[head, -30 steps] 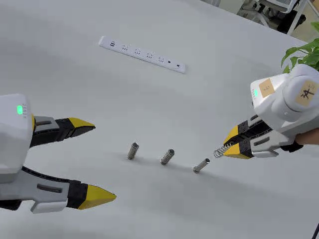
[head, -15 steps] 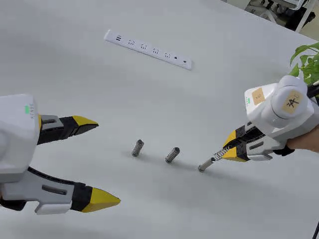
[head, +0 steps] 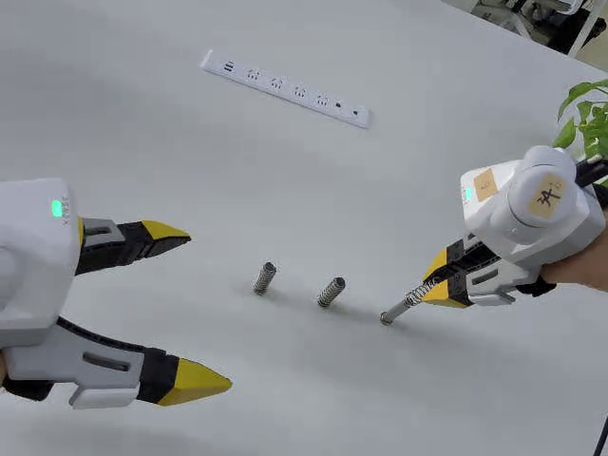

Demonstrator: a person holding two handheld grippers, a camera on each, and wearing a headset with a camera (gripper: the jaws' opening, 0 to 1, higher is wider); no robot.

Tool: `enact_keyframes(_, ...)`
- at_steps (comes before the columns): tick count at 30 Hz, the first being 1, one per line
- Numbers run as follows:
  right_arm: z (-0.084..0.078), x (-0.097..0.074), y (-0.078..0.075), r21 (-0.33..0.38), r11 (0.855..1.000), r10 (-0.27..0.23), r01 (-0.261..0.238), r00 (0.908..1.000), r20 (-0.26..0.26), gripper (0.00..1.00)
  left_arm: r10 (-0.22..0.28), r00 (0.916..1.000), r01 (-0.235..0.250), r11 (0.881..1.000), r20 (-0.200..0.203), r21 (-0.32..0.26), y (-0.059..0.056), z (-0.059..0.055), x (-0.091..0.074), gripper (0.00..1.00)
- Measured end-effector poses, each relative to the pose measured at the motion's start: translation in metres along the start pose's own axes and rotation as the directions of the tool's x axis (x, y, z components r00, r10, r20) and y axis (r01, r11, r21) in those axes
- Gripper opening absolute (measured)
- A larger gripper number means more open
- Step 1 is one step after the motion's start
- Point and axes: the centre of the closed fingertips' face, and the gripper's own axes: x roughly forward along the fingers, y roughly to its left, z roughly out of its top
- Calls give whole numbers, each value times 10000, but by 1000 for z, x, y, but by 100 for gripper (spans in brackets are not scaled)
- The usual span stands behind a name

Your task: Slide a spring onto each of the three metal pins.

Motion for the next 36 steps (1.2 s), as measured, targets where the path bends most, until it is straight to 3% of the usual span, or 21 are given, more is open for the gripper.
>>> enact_keyframes(36, -6, 35, -2, -134, 9995, 292, -296, 9991, -310, 6, -3, 10000, 4, 9998, 40, -200, 2, -4, -1, 83)
